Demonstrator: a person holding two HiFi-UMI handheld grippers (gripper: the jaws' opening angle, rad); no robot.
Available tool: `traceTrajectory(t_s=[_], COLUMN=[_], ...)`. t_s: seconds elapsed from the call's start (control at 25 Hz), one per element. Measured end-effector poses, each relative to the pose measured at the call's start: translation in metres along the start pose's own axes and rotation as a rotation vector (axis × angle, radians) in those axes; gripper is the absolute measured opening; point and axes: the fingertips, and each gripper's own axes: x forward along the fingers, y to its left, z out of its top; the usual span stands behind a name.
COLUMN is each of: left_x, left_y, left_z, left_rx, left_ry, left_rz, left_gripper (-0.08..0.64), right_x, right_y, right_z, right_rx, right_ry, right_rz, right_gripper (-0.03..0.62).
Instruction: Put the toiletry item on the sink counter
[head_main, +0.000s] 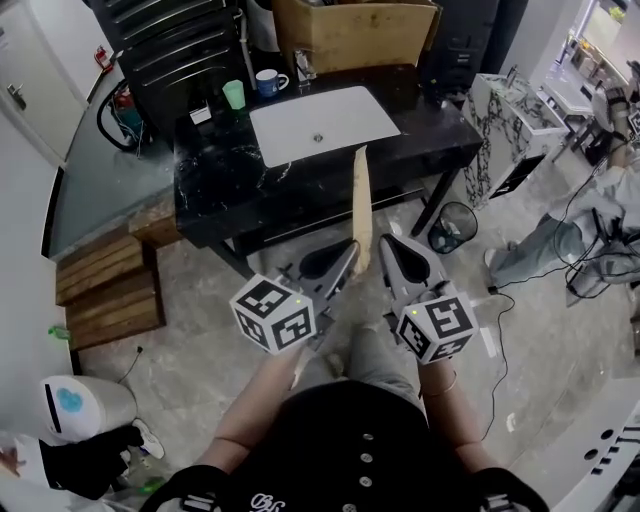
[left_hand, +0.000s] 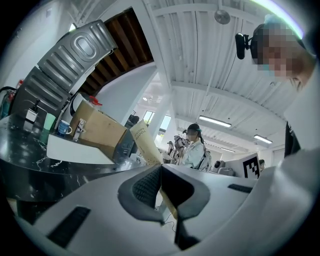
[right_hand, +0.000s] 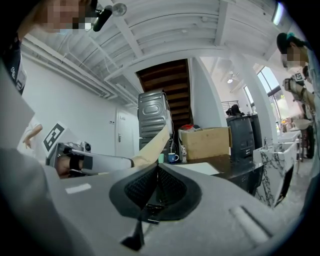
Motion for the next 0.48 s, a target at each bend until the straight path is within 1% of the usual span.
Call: traceTrajectory(t_s=[0.28, 0.48], left_x=[0.031, 0.07], left_y=[0.03, 0.06], left_z=[0.004, 0.016], left_rx=[-0.006, 0.002], left_ry=[-0.001, -0.004], left_rz=[0.015, 0.024], left_gripper=[0.012, 0.011], right_x=[0.035, 0.068], right_y=[-0.027, -0.067], right_z=[0.003, 0.01], right_rx=[-0.01, -0.015], right_ry=[0.0, -0.007], right_rz=[0.021, 0.032], right_gripper=[0.003, 0.004])
